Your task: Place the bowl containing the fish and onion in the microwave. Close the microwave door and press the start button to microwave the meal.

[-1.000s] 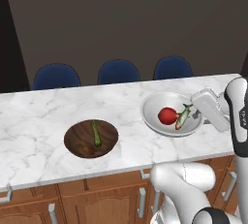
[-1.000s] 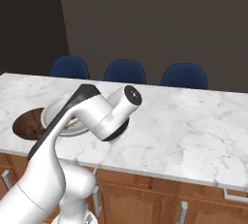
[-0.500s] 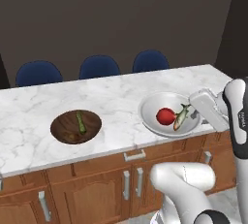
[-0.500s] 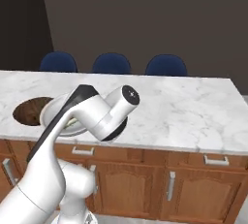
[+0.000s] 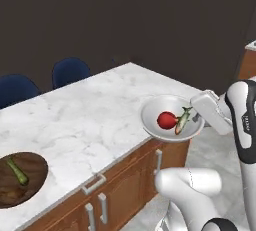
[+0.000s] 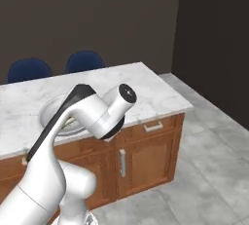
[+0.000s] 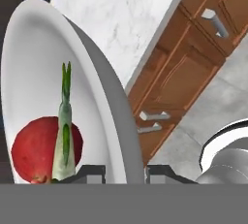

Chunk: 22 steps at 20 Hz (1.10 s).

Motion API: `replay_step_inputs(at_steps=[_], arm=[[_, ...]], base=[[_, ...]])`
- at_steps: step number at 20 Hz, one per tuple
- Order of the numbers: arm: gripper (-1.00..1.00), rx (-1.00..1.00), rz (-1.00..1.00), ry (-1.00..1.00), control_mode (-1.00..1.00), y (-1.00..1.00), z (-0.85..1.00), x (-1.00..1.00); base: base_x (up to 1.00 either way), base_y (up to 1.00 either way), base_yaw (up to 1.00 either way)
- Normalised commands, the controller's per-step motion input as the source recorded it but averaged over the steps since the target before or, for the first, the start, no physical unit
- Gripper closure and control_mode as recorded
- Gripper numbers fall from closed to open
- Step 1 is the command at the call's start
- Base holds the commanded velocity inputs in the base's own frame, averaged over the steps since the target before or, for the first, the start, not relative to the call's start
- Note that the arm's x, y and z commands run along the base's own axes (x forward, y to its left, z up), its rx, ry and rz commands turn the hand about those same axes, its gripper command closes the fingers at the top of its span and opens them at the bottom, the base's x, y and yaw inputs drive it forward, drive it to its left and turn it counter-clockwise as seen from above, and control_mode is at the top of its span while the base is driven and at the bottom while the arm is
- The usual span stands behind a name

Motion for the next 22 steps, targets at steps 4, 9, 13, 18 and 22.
replay_step_inputs(at_steps=[4,9,13,18,22], arm=[[1.0,0.0,0.0,0.0,1.0,0.0,0.0,0.0],[1.0,0.0,0.0,0.0,1.0,0.0,0.0,0.0],[1.0,0.0,0.0,0.0,1.0,0.0,0.0,0.0],[1.0,0.0,0.0,0.0,1.0,0.0,0.0,0.0],[1.0,0.0,0.0,0.0,1.0,0.0,0.0,0.0]], base=[[0.0,-0.13,-0.8],[0.0,-0.17,-0.79],[0.0,-0.16,-0.78],[0.08,-0.13,-0.77],[0.22,-0.03,-0.75]])
